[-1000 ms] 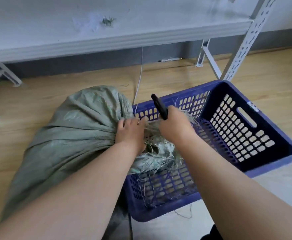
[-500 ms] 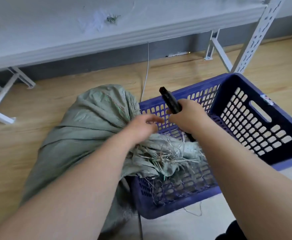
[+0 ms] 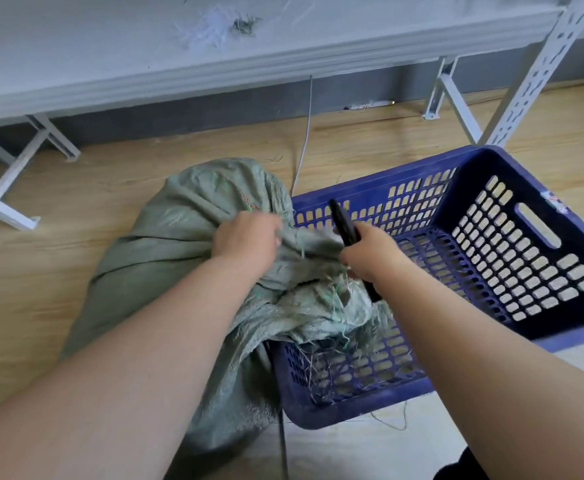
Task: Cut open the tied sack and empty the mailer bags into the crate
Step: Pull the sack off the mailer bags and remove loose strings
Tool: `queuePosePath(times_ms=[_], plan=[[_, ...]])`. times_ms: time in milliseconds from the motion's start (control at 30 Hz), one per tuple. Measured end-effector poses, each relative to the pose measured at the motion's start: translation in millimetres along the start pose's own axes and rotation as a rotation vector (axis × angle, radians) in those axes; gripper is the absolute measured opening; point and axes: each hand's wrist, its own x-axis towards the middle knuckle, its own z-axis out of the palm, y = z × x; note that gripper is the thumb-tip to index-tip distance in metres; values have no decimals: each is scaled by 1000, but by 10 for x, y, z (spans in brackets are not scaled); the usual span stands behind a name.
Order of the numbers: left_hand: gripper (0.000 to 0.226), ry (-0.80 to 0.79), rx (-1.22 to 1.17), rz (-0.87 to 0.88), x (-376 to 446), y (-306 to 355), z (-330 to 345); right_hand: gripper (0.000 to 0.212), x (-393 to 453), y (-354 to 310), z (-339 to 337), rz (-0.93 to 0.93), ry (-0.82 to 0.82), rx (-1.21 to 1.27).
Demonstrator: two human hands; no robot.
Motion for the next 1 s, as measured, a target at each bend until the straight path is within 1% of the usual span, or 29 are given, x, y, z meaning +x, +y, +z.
queuePosePath(times_ms=[33,67,100,133,167,200,233,267,300,333,367,400,433,467,500,533,567,600,633,667,700,733,767,800,833,867,900,933,1000], plan=[[14,124,-204,-83,32,29,-45,35,12,-36,-38,-49,64,-15],[15,200,-349,-99,80,57,-81,31,34,-54,-74,-88,112,-19],[16,179,-378,-46,116,96,-119,28,52,-65,-106,-100,129,-6],[15,63,-304,39,112,145,-133,29,61,-63,-129,-90,116,8],[13,-83,-194,78,78,175,-100,33,56,-38,-155,-58,87,-11],[12,-179,-80,67,53,181,-49,38,36,-19,-189,-19,62,-99],[12,-210,-27,29,25,180,-18,41,13,-5,-228,15,77,-231],[14,-207,-9,-11,15,168,21,39,-3,4,-270,35,143,-353],[15,-210,16,-1,-2,160,66,35,-9,-7,-305,14,246,-417],[16,-238,50,50,-18,154,124,32,-12,-34,-314,-46,347,-413],[19,-293,66,85,-35,145,140,30,-8,-71,-281,-133,413,-349],[23,-359,42,105,-48,124,126,30,-17,-126,-219,-211,420,-222],[28,-426,-60,108,-44,90,93,29,-25,-159,-123,-253,363,-29],[31,-493,-237,94,-32,49,48,27,-44,-165,-12,-246,254,172],[32,-542,-445,58,-18,-17,-18,26,-74,-162,109,-189,112,332],[28,-516,-630,0,10,-108,-93,26,-115,-151,235,-92,-50,409],[21,-395,-755,-82,60,-224,-160,27,-140,-114,334,3,-198,381],[16,-215,-784,-171,128,-361,-209,29,-128,-65,398,61,-297,276],[17,-33,-721,-258,192,-515,-245,29,-104,-36,438,66,-326,166],[23,84,-592,-329,236,-680,-268,28,-87,-38,439,34,-279,78],[34,101,-435,-384,265,-852,-259,26,-59,-62,413,-23,-165,18],[48,29,-298,-425,281,-1026,-216,23,-51,-109,368,-91,-27,-16],[63,-84,-222,-444,269,-1170,-177,20,-52,-173,325,-162,103,-36],[74,-187,-208,-443,243,-1273,-117,18,-71,-253,296,-223,194,-18],[81,-266,-226,-432,216,-1339,-38,17,-94,-335,287,-265,227,33],[83,-310,-257,-418,197,-1369,49,14,-112,-427,303,-285,212,85],[80,-311,-285,-405,196,-1388,131,12,-118,-519,339,-300,179,117],[72,-286,-309,-400,204,-1398,200,11,-122,-608,388,-309,142,121],[43,-161,-358,-427,232,-1401,267,10,-112,-754,509,-337,95,96]])
